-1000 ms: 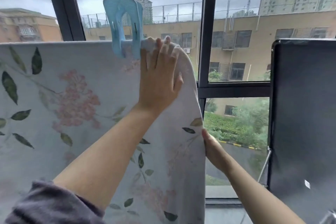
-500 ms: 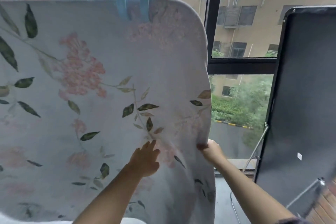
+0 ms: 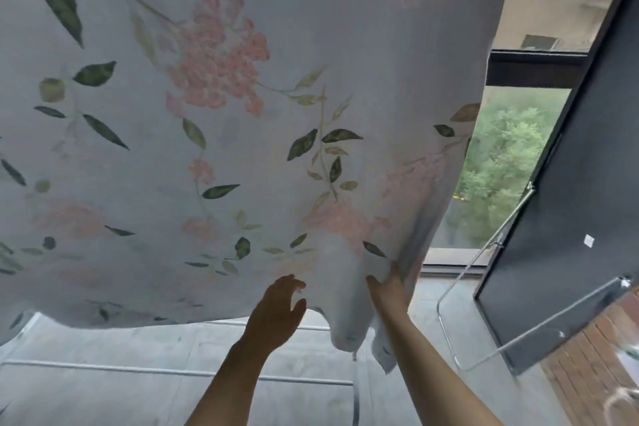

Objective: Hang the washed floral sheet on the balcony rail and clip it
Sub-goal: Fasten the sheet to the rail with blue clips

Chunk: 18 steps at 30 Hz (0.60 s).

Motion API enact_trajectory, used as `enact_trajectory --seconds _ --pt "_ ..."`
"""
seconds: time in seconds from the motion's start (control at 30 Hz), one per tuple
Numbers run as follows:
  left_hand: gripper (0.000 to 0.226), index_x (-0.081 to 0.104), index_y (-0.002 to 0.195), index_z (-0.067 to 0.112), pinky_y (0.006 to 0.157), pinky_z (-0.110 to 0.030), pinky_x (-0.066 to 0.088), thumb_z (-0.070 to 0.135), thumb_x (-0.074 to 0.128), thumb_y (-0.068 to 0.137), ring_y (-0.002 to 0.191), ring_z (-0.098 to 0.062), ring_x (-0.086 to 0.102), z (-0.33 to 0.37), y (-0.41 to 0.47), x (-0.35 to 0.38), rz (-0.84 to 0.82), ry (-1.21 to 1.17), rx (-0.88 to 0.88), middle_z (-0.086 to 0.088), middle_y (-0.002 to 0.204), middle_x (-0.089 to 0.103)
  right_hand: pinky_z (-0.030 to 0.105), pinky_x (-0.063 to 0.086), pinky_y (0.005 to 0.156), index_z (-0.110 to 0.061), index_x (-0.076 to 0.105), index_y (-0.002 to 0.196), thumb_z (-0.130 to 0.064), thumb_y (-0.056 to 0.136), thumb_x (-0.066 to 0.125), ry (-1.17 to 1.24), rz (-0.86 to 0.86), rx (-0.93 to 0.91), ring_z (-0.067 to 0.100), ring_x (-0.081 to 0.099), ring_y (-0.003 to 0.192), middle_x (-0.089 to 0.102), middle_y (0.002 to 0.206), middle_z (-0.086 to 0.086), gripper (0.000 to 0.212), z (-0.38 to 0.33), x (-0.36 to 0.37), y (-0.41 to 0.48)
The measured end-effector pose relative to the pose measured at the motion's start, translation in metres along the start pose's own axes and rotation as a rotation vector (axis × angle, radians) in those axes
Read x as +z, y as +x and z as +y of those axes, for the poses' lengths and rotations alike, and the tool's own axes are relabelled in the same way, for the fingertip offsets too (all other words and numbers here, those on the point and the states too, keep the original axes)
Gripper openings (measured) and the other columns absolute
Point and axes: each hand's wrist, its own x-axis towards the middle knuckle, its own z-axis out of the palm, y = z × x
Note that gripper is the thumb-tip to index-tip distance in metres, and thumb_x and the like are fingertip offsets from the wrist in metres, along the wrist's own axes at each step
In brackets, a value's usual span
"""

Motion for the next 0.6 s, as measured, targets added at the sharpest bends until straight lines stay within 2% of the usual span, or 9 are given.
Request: enact_trajectory --seconds 0.1,0.17,0.23,0.27,0.33,0.4,0.5,0.57,0.6 --pt "0.033 0.050 0.126 0.022 0.096 -0.009 0.020 0.021 0.051 0.093 0.132 -0.009 0.035 -0.050 -0.030 -0.019 0.058 -0.044 -0.026 0.006 0.140 0.041 0.033 0.034 0.103 -0.014 0.022 0.148 -0.010 0.090 0.052 0.018 -0.088 0.026 0.029 0.041 0.130 0.036 0.148 0.009 0.065 -0.010 0.042 -0.035" --pt "0.033 0.052 0.125 0.019 0.100 -0.013 0.022 0.018 0.053 0.092 0.132 -0.014 0.038 -0.078 -0.042 -0.038 0.095 -0.050 -0.040 0.000 0.140 0.044 0.033 0.033 0.105 -0.018 0.023 0.147 -0.010 0.090 0.051 0.017 -0.103 -0.022 0.027 0.038 0.133 0.033 0.151 0.005 0.064 -0.020 0.063 -0.052" --pt "0.034 0.053 0.124 0.017 0.103 -0.029 0.034 0.021 0.050 0.090 0.131 -0.024 0.042 -0.102 -0.043 -0.070 0.162 -0.020 0.011 -0.009 0.139 0.046 0.030 0.029 0.108 -0.019 0.022 0.148 -0.008 0.090 0.051 -0.028 -0.103 -0.126 0.023 0.032 0.138 0.029 0.153 0.003 0.065 -0.038 0.082 -0.064" --pt "0.039 0.054 0.124 0.015 0.100 -0.039 0.042 0.026 0.047 0.087 0.128 -0.030 0.044 -0.106 -0.036 -0.087 0.212 0.006 0.056 -0.014 0.139 0.046 0.029 0.024 0.111 -0.018 0.022 0.148 -0.007 0.090 0.051 -0.061 -0.085 -0.200 0.021 0.027 0.140 0.026 0.154 0.003 0.066 -0.050 0.086 -0.065" --pt "0.050 0.054 0.126 0.009 0.093 -0.047 0.045 0.029 0.045 0.081 0.127 -0.039 0.043 -0.106 -0.011 -0.130 0.335 0.062 0.134 -0.019 0.142 0.041 0.028 0.016 0.113 -0.017 0.022 0.148 -0.006 0.089 0.051 -0.123 -0.008 -0.387 0.019 0.015 0.144 0.017 0.157 0.005 0.067 -0.083 0.096 -0.064" --pt "0.054 0.047 0.133 0.008 0.098 -0.047 0.040 0.022 0.047 0.082 0.134 -0.041 0.033 -0.092 0.017 -0.171 0.453 0.115 0.209 -0.019 0.149 0.029 0.031 0.012 0.115 -0.018 0.022 0.148 -0.004 0.087 0.050 -0.175 0.110 -0.590 0.022 0.009 0.146 0.011 0.158 0.009 0.068 -0.118 0.099 -0.059" --pt "0.063 0.032 0.144 0.013 0.104 -0.043 0.034 0.014 0.053 0.084 0.141 -0.035 0.020 -0.081 0.061 -0.216 0.611 0.218 0.280 -0.015 0.155 0.016 0.039 0.015 0.115 -0.020 0.023 0.148 -0.005 0.083 0.051 -0.339 0.347 -0.799 0.028 0.011 0.145 0.013 0.157 0.014 0.073 -0.159 0.112 -0.040" --pt "0.069 0.021 0.148 0.019 0.106 -0.043 0.033 0.018 0.051 0.087 0.143 -0.030 0.014 -0.090 0.085 -0.225 0.516 0.358 0.219 -0.009 0.158 0.005 0.047 0.018 0.114 -0.023 0.018 0.150 -0.010 0.083 0.049 -0.579 0.425 -0.839 0.031 0.011 0.145 0.010 0.157 0.015 0.075 -0.166 0.127 -0.015" --pt "0.068 0.016 0.149 0.021 0.106 -0.043 0.033 0.021 0.049 0.089 0.144 -0.028 0.013 -0.100 0.095 -0.222 0.386 0.409 0.143 -0.006 0.158 -0.001 0.049 0.019 0.113 -0.025 0.014 0.150 -0.014 0.084 0.048 -0.723 0.348 -0.794 0.031 0.009 0.145 0.006 0.158 0.012 0.075 -0.163 0.133 -0.004"
